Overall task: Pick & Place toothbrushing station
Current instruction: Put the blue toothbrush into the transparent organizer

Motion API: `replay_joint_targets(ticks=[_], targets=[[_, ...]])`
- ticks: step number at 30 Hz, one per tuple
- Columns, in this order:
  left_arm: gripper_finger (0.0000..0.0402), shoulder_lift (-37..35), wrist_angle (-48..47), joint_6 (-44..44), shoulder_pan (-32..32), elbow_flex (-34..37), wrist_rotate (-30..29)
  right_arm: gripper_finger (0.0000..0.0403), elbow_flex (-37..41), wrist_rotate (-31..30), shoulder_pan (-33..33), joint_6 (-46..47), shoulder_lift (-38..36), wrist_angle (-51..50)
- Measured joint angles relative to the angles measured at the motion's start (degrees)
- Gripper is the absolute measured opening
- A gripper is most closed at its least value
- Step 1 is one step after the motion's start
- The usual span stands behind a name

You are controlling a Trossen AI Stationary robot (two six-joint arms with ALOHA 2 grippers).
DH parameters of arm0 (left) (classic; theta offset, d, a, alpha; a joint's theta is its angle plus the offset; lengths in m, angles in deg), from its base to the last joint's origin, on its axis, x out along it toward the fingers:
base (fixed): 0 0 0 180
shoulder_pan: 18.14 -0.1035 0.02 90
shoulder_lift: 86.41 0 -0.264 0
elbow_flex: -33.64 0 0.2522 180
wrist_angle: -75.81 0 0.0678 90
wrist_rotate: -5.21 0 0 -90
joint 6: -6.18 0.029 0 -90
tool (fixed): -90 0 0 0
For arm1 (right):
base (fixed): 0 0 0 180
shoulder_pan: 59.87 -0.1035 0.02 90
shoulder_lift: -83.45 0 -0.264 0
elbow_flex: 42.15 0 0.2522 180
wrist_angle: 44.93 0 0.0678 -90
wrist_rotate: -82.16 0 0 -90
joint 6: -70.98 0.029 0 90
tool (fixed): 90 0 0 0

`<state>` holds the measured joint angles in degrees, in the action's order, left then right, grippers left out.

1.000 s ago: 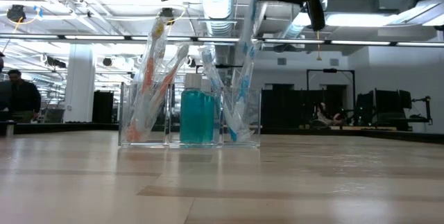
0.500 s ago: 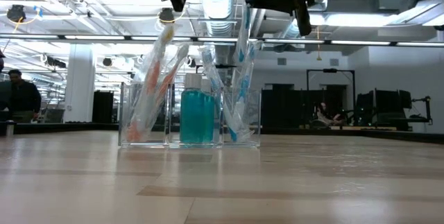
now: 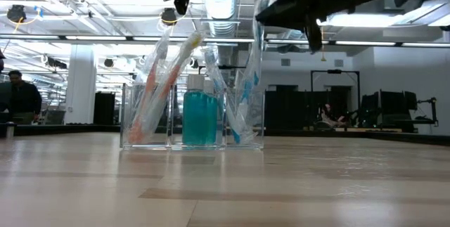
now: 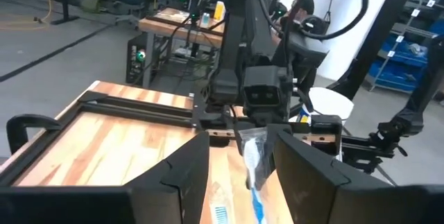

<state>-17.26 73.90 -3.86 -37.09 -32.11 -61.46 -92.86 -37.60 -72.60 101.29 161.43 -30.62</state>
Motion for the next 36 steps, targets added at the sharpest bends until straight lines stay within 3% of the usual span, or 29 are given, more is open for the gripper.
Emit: replay_joint_targets(ticks=[15,18,27,36], targets=[[0.0149,0.30,-0.08,1.09,-1.76,0.00,0.02,0.0000,1.99,2.70,2.34,-0.76,0.74,1.14],[0.0149,0.44,-0.15,1.11,-1.76,0.00,0.02,0.0000,2.05,2.96,2.40,-0.30,3.37,1.74],[0.0149,0.44,-0.20,1.22,-1.76,0.00,0.02,0.0000,1.87,7.52,2.78,3.59,17.20,19.17],[0.0149,0.44,-0.33,1.22,-1.76,0.00,0.04,0.0002,1.29,10.40,2.56,7.68,22.34,19.37]])
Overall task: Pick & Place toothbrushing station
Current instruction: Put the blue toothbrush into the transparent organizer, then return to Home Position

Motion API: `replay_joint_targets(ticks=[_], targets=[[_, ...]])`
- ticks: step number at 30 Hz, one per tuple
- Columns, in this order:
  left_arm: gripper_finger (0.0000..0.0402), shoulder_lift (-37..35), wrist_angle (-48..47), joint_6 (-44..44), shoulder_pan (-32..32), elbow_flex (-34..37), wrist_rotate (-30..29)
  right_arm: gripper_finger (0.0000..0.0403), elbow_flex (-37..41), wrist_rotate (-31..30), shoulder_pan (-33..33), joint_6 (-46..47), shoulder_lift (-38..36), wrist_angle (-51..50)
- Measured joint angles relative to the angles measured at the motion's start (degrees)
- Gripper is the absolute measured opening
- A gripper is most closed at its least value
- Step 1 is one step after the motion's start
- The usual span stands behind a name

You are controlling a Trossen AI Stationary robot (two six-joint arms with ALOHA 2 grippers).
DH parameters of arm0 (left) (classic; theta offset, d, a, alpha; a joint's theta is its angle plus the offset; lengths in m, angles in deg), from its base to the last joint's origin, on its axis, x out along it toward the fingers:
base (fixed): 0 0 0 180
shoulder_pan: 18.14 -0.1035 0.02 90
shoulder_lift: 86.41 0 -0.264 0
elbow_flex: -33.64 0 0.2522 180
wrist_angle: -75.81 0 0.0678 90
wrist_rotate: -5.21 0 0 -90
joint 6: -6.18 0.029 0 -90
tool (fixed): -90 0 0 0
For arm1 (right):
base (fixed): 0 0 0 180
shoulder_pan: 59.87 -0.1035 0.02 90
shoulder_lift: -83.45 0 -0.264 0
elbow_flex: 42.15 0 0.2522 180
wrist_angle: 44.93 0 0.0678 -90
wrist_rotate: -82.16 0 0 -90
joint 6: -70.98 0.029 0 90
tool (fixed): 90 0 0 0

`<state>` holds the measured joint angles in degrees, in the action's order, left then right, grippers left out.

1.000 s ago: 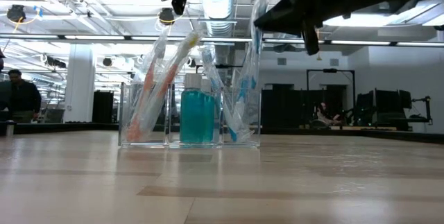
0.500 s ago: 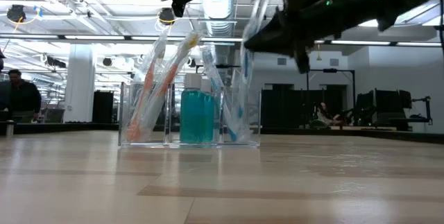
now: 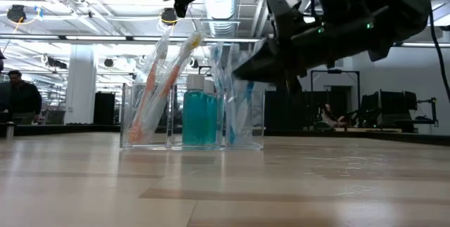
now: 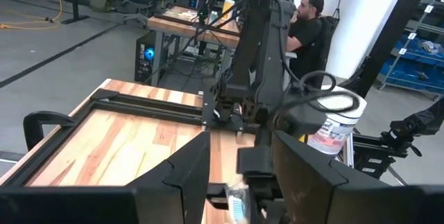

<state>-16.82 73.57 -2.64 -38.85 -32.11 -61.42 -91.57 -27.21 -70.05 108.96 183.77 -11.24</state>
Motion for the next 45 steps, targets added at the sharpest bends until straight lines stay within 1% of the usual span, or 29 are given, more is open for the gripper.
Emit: replay_joint_targets(ticks=[3,6,9,12,20,22,24,28,32,35,37,41,45], targets=[[0.0149,0.00,0.00,0.00,0.00,0.00,0.00,0.0002,0.04,0.05,-0.23,0.53,0.30,-0.23],[0.0149,0.00,-0.02,0.00,0.00,0.00,0.00,0.0001,0.04,0.33,-0.37,0.59,-1.45,-0.18],[0.0149,0.00,-0.02,0.00,0.00,0.00,0.00,0.0015,0.00,3.19,0.25,1.26,-3.90,-0.42],[0.0149,0.00,-0.02,0.00,0.00,0.00,0.00,0.0056,0.02,5.98,1.10,2.42,-5.28,-1.26],[0.0149,0.00,-0.02,0.00,0.00,0.00,0.00,0.0205,0.02,6.62,1.37,2.60,-9.82,-3.66],[0.0149,0.00,-0.02,0.00,-0.32,0.00,0.02,0.0233,0.04,7.17,1.38,2.64,-10.59,-4.02],[0.0149,0.00,-0.01,0.00,-0.66,0.00,0.02,0.0251,0.04,7.53,1.36,2.60,-11.46,-3.75],[0.0149,0.00,0.01,-0.20,-1.87,0.00,0.03,0.0261,0.04,7.57,1.20,2.33,-13.21,-4.40],[0.0149,0.00,0.01,-0.35,-2.94,0.00,0.46,0.0260,0.04,7.59,1.20,2.57,-15.12,-8.41],[0.0149,0.00,0.03,-0.17,-3.47,0.00,0.48,0.0260,0.03,7.58,1.20,2.31,-18.15,-8.37],[0.0149,-0.34,-0.01,-0.73,-3.84,0.00,0.48,0.0260,-0.76,7.60,1.39,0.24,-20.75,-8.60],[0.0149,-3.93,1.62,-3.62,-4.08,0.00,0.48,0.0260,-3.29,7.72,3.30,-6.47,-27.67,-10.72],[0.0149,-10.69,2.70,-5.27,-5.82,0.00,-1.43,0.0260,-5.38,7.29,6.45,-9.92,-36.26,-20.55]])
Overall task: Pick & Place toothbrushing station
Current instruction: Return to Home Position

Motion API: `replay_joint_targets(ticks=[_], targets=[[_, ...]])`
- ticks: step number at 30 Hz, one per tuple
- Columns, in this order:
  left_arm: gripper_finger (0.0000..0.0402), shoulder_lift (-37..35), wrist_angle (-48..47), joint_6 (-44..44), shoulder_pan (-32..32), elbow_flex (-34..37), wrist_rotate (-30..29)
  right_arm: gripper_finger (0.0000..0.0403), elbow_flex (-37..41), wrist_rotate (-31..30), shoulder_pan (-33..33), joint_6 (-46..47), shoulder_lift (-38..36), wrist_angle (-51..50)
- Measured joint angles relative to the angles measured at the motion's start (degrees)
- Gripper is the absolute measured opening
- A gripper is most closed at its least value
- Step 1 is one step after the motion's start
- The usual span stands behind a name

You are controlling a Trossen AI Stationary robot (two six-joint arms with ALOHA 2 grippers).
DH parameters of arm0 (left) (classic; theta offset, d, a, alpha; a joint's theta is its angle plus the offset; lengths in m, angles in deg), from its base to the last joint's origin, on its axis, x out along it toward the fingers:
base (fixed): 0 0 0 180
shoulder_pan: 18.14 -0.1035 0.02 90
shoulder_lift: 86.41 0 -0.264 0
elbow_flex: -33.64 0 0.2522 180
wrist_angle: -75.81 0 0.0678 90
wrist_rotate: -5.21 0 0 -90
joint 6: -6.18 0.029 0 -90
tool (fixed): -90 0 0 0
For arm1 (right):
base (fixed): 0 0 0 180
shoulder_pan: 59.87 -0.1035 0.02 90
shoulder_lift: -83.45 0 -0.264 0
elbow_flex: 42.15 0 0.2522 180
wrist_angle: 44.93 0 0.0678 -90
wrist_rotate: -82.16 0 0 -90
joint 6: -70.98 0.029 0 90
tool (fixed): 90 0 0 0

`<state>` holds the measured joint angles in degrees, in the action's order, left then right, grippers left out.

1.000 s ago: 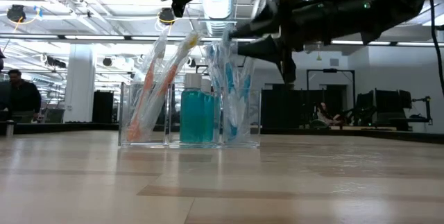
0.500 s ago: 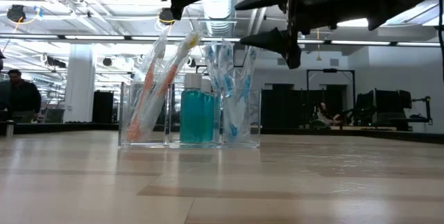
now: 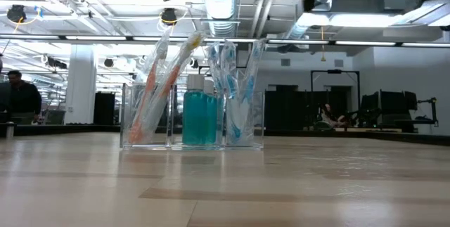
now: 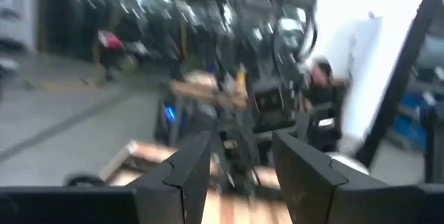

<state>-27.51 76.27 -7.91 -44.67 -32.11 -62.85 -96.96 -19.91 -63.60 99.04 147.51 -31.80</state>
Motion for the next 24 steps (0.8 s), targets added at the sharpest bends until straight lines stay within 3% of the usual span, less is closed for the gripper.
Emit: replay_joint_targets(ticks=[3,7,14,17,20,24], targets=[[0.0149,-6.03,0.02,-2.40,-2.55,0.00,-1.65,0.0260,-0.35,-1.13,1.78,0.00,-6.96,-5.04],[0.0149,-12.99,-0.98,-4.85,-4.73,0.00,-3.23,0.0260,-0.37,-7.50,2.06,0.43,-15.28,-7.30],[0.0149,-20.23,-1.27,-4.83,-5.04,0.00,-7.33,0.0260,-0.41,-7.41,0.75,-8.93,-25.10,-18.35],[0.0149,-21.63,-1.52,-11.97,-4.95,0.00,-1.02,0.0260,-0.39,-6.93,0.41,-6.51,-27.01,-24.54],[0.0149,-23.24,-0.68,-5.43,-5.39,0.00,8.53,0.0260,-0.35,-3.52,-1.73,-14.65,-28.68,-25.21],[0.0149,-27.62,-3.95,-0.95,-5.59,-0.04,8.15,0.0260,-0.52,-2.17,-6.56,-23.02,-38.49,-29.93]])
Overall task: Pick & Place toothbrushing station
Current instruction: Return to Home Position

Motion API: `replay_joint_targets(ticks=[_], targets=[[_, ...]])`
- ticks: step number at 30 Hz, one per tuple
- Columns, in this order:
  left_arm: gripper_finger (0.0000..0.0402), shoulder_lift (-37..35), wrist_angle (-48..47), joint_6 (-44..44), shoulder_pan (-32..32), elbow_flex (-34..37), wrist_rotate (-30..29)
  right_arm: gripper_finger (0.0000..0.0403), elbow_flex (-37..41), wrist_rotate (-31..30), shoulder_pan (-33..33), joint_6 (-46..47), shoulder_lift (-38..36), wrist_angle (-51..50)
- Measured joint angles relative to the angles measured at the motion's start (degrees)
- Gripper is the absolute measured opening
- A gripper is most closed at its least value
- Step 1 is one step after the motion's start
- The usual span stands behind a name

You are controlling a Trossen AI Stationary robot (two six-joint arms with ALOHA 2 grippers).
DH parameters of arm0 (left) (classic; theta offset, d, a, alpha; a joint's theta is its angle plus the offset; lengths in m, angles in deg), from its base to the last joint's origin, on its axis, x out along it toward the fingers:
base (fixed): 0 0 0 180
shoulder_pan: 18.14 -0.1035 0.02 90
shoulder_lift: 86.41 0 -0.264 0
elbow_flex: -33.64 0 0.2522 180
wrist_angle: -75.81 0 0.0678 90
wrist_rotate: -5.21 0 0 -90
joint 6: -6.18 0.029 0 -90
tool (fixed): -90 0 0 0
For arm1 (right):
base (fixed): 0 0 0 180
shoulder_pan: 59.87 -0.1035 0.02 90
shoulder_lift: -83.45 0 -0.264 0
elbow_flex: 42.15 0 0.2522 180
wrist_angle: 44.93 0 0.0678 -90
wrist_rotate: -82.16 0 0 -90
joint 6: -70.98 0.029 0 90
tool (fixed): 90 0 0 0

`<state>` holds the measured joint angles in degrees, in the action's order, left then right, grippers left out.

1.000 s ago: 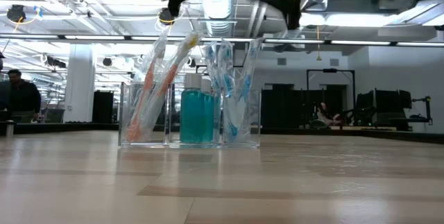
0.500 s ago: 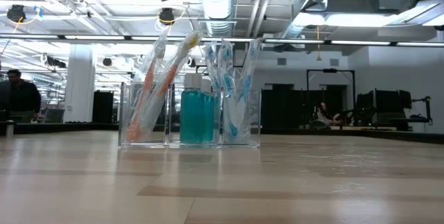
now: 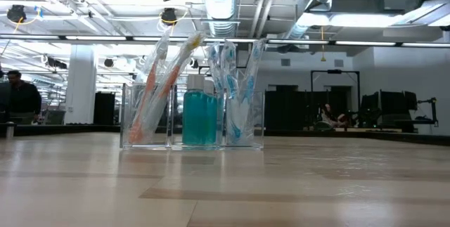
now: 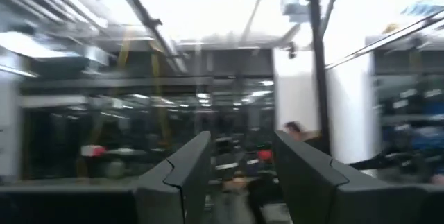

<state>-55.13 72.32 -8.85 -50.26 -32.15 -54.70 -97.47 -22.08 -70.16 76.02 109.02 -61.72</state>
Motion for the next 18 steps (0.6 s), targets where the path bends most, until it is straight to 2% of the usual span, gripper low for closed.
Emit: replay_joint_targets(ticks=[5,11,15,18], targets=[[0.0149,-7.39,-11.58,4.28,-2.77,0.12,-3.19,0.0260,0.16,-2.67,-4.01,-0.66,-12.58,-12.54],[0.0149,-15.24,-13.64,3.85,-3.28,6.56,-3.35,0.0260,2.10,-3.59,-4.98,-0.79,-25.25,-20.01],[0.0149,-21.13,-14.10,-0.82,-3.25,16.08,-5.07,0.0260,1.68,-5.24,-4.13,1.70,-25.16,-28.74],[0.0149,-27.07,-10.13,-3.81,-3.21,23.47,-6.17,0.0260,3.08,-5.86,-3.39,4.62,-25.21,-27.20]])
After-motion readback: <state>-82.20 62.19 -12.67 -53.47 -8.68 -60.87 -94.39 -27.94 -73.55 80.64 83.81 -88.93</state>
